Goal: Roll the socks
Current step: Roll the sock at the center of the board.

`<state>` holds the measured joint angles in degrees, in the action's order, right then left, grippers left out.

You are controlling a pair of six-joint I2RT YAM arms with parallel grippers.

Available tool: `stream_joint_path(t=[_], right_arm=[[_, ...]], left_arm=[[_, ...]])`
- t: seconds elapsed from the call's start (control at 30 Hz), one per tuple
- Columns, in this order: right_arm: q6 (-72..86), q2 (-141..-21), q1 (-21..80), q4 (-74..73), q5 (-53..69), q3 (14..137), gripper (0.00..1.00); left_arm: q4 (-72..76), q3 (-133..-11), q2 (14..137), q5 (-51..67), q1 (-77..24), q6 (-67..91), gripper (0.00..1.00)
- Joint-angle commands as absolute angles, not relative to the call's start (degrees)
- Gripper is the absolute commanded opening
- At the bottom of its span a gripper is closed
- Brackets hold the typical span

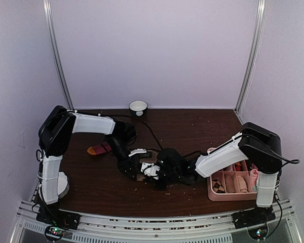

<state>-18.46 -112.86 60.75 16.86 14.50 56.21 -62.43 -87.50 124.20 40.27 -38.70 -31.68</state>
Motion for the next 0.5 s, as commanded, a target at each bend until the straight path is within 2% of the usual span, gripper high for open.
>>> stream_joint_path(t=[0.0,0.1,0.3,0.33,0.37,0.4,0.47], right_arm=[[-12.86,-113.02,58.29,3.44,24.83,55.54,0.0],[-11.44,-113.87,57.49,0.06,27.57,56.07,0.0],[-3.42,-119.25,53.88,-6.38,35.25,61.37,0.0],[-1.54,-120.33,53.15,-6.29,37.51,61.87,0.0],[0.18,-121.47,52.31,-6.27,39.77,62.6,0.0],[1.66,-122.55,51.65,-6.88,41.49,63.5,0.0],[3.43,-124.14,50.62,-8.51,42.85,64.7,0.0]], left_arm=[[-38.13,-76.79,110.55,27.91,-37.15,-27.96,0.56],[-32.69,-71.98,103.14,24.18,-36.69,-26.6,0.57],[-28.83,-66.18,93.59,24.65,-36.09,-29.36,0.58],[-29.49,-65.51,92.78,26.65,-36.14,-31.47,0.71],[-30.39,-64.97,91.93,28.01,-36.31,-34.06,0.94],[-30.86,-64.24,91.49,28.59,-36.72,-36.43,0.97],[-32.47,-63.4,91.88,28.35,-38.18,-40.49,0.97]])
